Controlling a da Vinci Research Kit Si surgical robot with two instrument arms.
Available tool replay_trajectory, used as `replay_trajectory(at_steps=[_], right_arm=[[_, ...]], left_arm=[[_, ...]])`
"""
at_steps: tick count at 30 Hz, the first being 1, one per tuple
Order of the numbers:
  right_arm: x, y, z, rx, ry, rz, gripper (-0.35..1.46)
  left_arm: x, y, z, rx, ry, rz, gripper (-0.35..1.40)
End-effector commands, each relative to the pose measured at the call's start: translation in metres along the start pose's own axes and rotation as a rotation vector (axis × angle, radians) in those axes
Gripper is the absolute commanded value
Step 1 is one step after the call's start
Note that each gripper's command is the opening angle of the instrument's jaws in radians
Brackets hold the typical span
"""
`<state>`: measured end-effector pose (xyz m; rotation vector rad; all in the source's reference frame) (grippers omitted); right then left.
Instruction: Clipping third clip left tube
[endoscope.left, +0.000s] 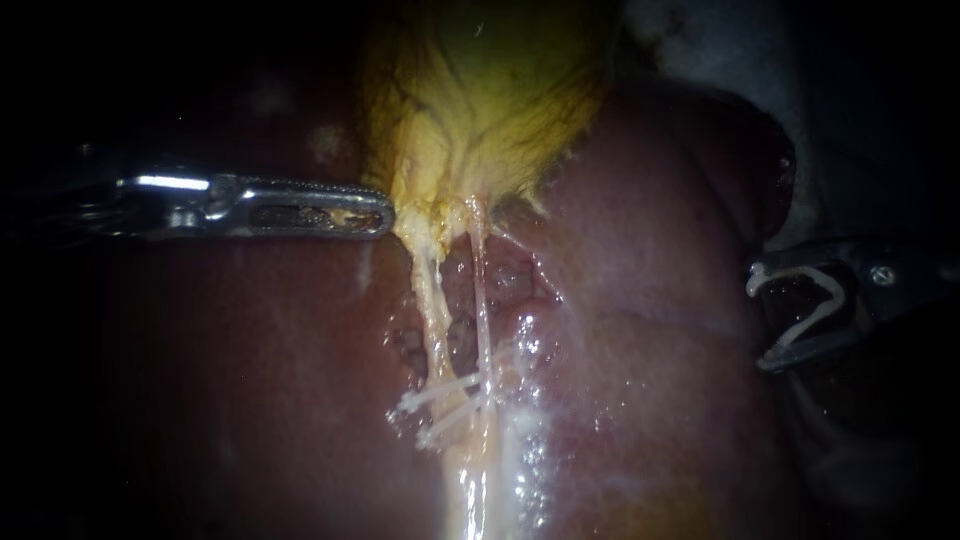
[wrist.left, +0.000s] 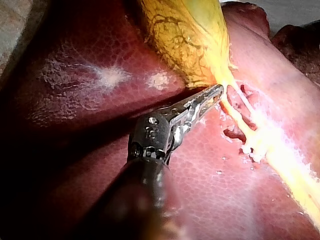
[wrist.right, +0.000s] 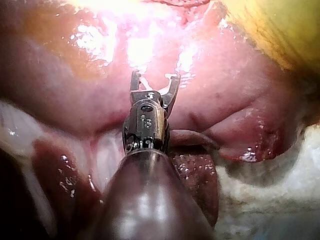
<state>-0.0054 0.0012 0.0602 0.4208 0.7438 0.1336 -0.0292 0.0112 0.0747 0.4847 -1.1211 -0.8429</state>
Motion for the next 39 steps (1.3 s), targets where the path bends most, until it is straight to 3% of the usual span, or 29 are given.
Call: replay_trajectory(at_steps=[1,6,14,20,30,32,34,39], right_arm=[[0.0,0.0,0.0,0.0,0.0,-0.002,0.56],[0.0,0.0,0.0,0.0,0.0,-0.002,0.56],[0.0,0.0001,0.0,-0.001,0.0,-0.002,0.56],[0.0,0.0001,0.0,-0.001,0.0,-0.002,0.56],[0.0007,0.0003,0.0005,0.052,0.008,0.001,0.54],[0.0012,0.0004,0.0009,0.067,0.042,-0.001,0.54],[0.0017,0.0003,0.0015,0.082,0.105,-0.002,0.54],[0.0036,0.0003,0.0031,0.132,0.211,0.057,0.54]], left_arm=[[0.0,0.0,0.0,0.0,0.0,0.0,-0.35],[-0.0006,0.0002,-0.0008,0.007,0.003,-0.003,-0.35],[-0.0035,0.0002,-0.0045,-0.007,0.006,-0.019,-0.35],[-0.0056,-0.0001,-0.0068,-0.02,-0.019,-0.032,-0.35],[-0.0057,-0.0004,-0.0069,-0.021,-0.022,-0.034,-0.35],[-0.0057,-0.0004,-0.0069,-0.021,-0.022,-0.034,-0.35],[-0.0057,-0.0004,-0.0068,-0.021,-0.023,-0.034,-0.35],[-0.0056,-0.0005,-0.0067,-0.022,-0.023,-0.033,-0.35]])
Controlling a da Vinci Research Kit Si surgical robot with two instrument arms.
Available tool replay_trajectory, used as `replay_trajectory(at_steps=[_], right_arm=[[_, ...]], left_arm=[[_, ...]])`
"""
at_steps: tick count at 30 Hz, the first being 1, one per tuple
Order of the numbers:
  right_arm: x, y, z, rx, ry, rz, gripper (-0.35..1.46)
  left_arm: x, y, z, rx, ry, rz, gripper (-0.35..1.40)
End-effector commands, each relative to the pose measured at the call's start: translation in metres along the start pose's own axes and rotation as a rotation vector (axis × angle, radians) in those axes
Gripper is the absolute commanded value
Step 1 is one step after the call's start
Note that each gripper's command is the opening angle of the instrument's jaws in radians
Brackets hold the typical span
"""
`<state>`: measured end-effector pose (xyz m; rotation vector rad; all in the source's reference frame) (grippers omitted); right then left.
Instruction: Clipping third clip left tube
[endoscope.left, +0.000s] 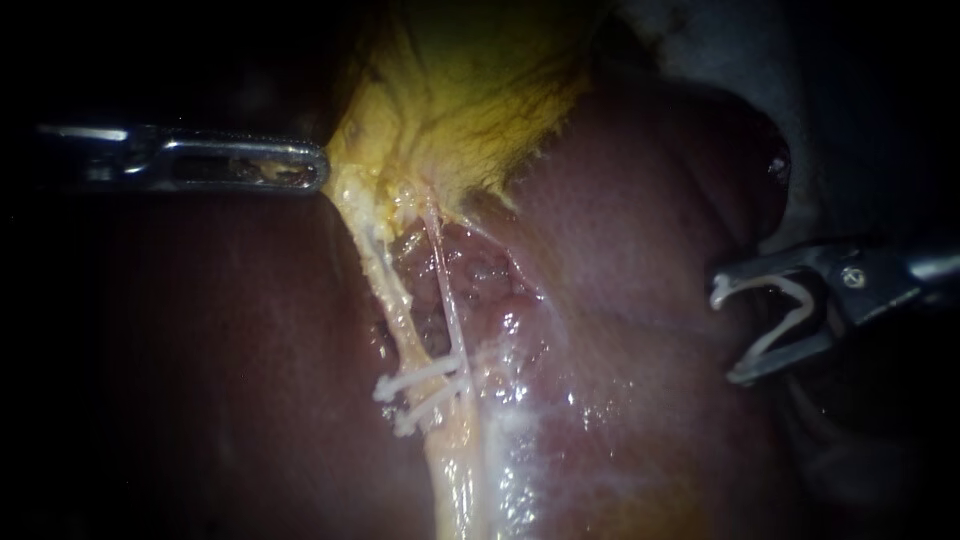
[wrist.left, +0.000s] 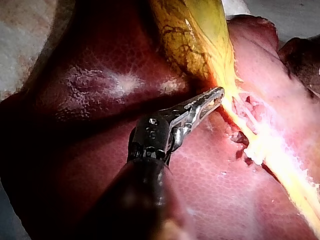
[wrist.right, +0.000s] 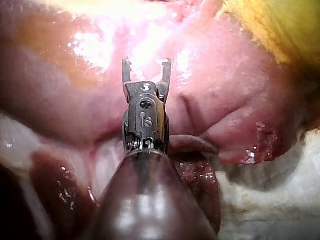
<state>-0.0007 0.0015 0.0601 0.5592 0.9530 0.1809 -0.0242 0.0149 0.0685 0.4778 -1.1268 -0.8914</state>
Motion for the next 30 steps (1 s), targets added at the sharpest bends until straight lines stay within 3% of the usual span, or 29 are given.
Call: replay_trajectory(at_steps=[1,7,17,25,30], right_arm=[[0.0004,0.0001,0.0006,0.014,0.028,0.013,0.54],[0.0024,0.0003,0.0035,0.077,0.137,0.069,0.54],[0.0051,0.0009,0.0074,0.135,0.254,0.137,0.54],[0.006,0.0018,0.0112,0.161,0.305,0.179,0.54],[0.0056,0.0027,0.0141,0.177,0.304,0.2,0.54]], left_arm=[[0.0001,0.0,0.0001,-0.001,0.0,0.001,-0.35],[0.0001,0.0,0.0002,-0.001,0.0,0.001,-0.35],[0.0,-0.0001,0.0003,-0.002,0.0,0.0,-0.35],[0.0,-0.0002,0.0005,-0.003,-0.001,0.0,-0.35],[0.0,-0.0002,0.0005,-0.004,-0.001,0.0,-0.35]])
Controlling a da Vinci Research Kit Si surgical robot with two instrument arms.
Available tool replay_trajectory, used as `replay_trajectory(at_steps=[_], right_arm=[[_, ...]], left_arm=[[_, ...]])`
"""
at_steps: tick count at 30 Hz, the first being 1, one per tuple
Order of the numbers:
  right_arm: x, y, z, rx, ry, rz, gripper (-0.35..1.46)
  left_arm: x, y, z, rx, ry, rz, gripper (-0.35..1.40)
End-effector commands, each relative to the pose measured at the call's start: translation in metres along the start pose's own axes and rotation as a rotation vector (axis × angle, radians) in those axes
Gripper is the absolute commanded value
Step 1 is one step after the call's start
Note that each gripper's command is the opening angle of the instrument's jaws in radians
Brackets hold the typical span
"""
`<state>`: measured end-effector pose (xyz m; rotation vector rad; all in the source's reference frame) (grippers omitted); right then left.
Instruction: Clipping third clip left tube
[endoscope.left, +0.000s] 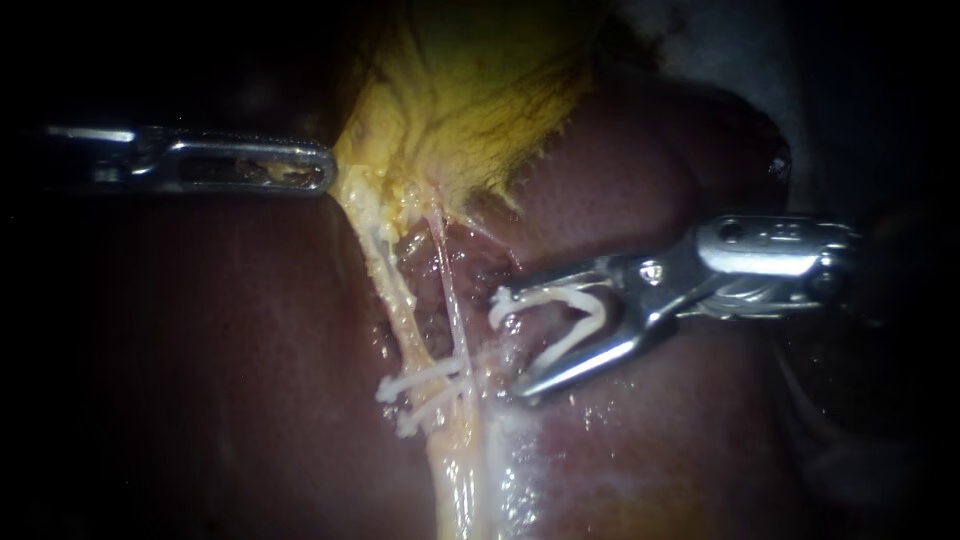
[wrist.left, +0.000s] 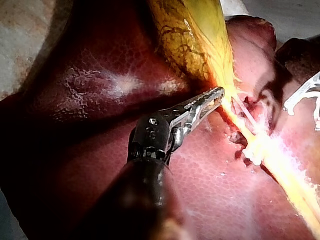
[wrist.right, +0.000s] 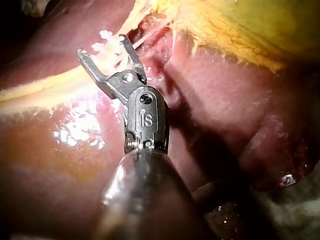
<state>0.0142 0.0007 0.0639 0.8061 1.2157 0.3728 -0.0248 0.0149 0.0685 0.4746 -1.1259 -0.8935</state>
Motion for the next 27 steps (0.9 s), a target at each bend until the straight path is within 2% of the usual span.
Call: replay_trajectory(at_steps=[1,13,27], right_arm=[[-0.0003,0.0003,0.0004,0.0,-0.002,0.002,0.54],[-0.0038,0.0045,0.003,0.003,0.0,0.059,0.54],[-0.0073,0.0072,0.0044,0.018,-0.009,0.107,0.54]], left_arm=[[0.0,0.0,0.0,-0.001,0.0,0.0,-0.35],[0.0,-0.0001,0.0001,-0.002,0.0,0.0,-0.35],[0.0,-0.0001,0.0002,-0.002,-0.001,0.0,-0.35]])
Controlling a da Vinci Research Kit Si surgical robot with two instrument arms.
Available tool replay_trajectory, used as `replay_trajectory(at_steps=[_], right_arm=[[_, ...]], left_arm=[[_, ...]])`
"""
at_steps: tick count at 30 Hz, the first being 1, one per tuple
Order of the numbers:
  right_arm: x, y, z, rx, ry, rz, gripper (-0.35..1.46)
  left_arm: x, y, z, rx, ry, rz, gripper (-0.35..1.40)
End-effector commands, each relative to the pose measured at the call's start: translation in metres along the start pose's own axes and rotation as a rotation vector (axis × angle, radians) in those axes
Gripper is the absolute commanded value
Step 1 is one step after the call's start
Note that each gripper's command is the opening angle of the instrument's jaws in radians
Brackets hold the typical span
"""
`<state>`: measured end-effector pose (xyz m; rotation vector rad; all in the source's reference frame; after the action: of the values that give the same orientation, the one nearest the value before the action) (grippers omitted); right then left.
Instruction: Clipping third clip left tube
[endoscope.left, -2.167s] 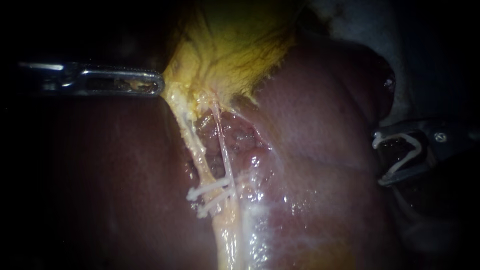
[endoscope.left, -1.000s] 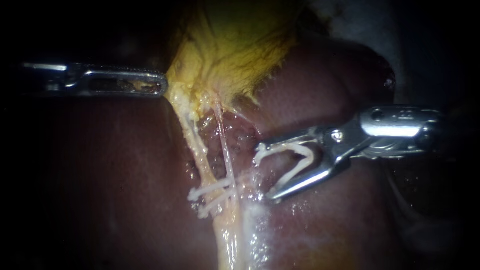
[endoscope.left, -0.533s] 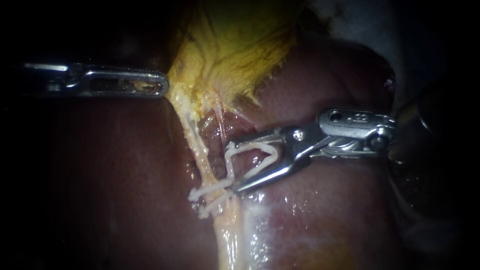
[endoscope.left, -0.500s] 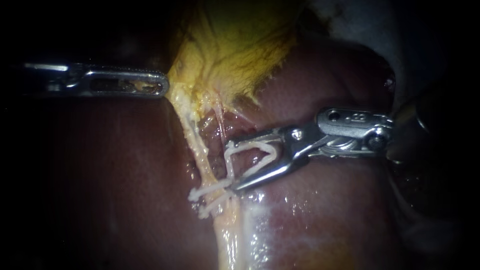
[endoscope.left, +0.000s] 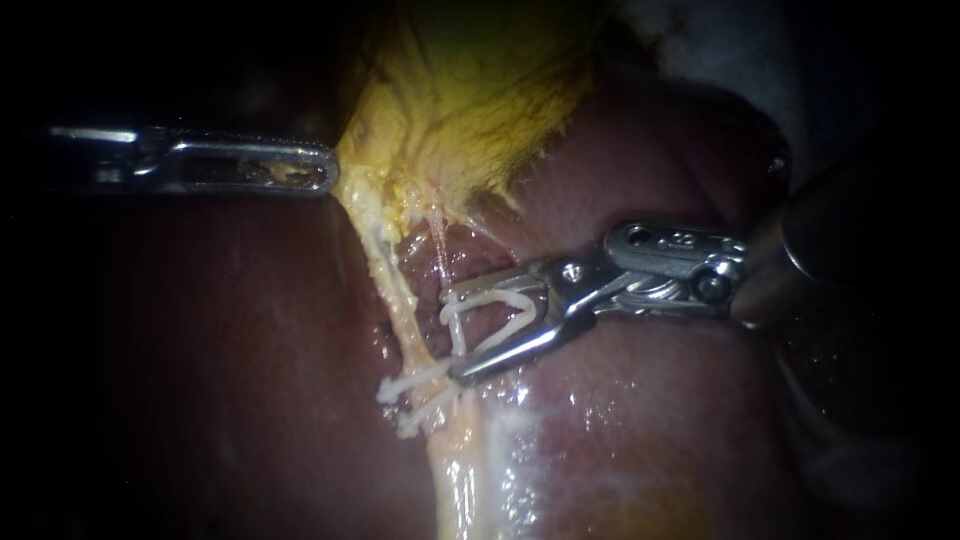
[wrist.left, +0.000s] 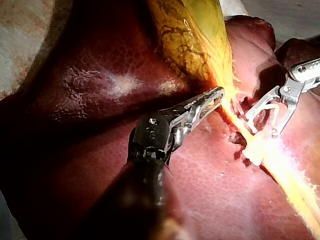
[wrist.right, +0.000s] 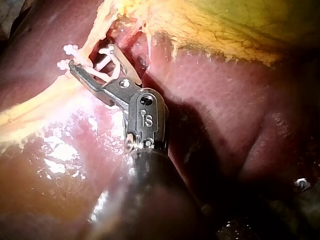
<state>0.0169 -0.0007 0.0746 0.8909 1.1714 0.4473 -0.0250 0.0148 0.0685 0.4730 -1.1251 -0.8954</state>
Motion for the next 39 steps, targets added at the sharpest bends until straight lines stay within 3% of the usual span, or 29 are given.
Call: replay_trajectory(at_steps=[1,11,21,25,29,35,39], right_arm=[[-0.0003,0.0002,0.0002,-0.002,0.0,0.002,0.54],[-0.0023,0.0018,0.0015,-0.002,-0.008,0.021,0.54],[-0.0024,0.0023,0.0031,0.026,-0.011,0.026,0.54],[-0.0026,0.0024,0.0025,0.047,-0.019,0.018,0.54],[-0.0028,0.0025,0.0016,0.026,-0.017,0.016,0.54],[-0.0031,0.0028,-0.0008,-0.01,-0.06,0.017,0.54],[-0.0029,0.0027,-0.0024,-0.022,-0.055,0.02,0.55]], left_arm=[[0.0,0.0,0.0,0.0,0.0,0.0,-0.35],[0.0001,0.0,0.0002,-0.001,-0.001,0.001,-0.35],[0.0002,-0.0001,0.0004,-0.002,-0.001,0.001,-0.35],[0.0002,-0.0001,0.0004,-0.002,-0.001,0.001,-0.35],[0.0002,-0.0001,0.0004,-0.002,-0.001,0.001,-0.35],[0.0002,-0.0001,0.0004,-0.002,-0.001,0.001,-0.35],[0.0002,-0.0001,0.0004,-0.003,-0.001,0.002,-0.35]])
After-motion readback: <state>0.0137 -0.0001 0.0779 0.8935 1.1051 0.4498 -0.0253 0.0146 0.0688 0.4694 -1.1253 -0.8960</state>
